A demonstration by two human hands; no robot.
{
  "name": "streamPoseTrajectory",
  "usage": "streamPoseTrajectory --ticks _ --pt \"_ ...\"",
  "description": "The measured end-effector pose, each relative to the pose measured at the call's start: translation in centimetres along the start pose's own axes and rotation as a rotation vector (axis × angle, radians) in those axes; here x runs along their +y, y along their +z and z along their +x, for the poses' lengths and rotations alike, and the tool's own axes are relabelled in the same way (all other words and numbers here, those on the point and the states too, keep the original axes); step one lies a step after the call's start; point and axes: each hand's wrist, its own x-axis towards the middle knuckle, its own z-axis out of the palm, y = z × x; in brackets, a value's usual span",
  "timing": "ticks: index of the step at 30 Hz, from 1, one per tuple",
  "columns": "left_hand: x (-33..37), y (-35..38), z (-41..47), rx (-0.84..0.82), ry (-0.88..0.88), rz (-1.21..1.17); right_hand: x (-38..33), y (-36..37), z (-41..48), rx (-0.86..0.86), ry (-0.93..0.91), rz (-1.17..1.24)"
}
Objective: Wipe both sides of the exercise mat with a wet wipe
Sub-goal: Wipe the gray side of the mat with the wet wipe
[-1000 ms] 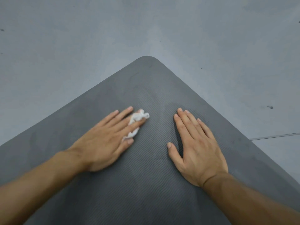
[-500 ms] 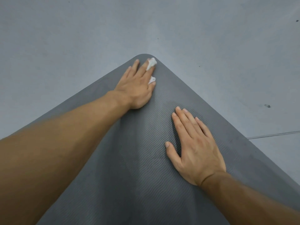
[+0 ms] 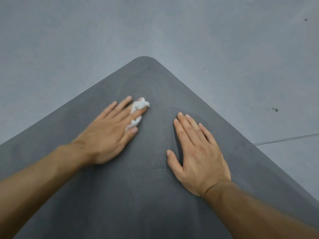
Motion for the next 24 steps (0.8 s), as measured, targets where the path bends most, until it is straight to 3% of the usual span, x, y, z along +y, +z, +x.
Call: streamPoseTrajectory --ticks 9,13,19,24 --pt "-2.5 -1.7 11.1 0.084 -0.276 -0.01 -0.1 -0.2 0.0 -0.018 0.001 0.0" --pt "0.5 -1.8 13.6 0.05 -0.166 0.005 -0.2 -0.3 0.1 -0.014 0.004 -0.004" --pt "4.2 -0.3 10.3 0.036 0.157 0.077 -0.2 -0.2 0.1 -0.013 0.008 -0.003" --pt "4.1 0.5 3.5 0.009 0.207 0.117 -0.2 -0.2 0.1 -0.016 0.008 0.005"
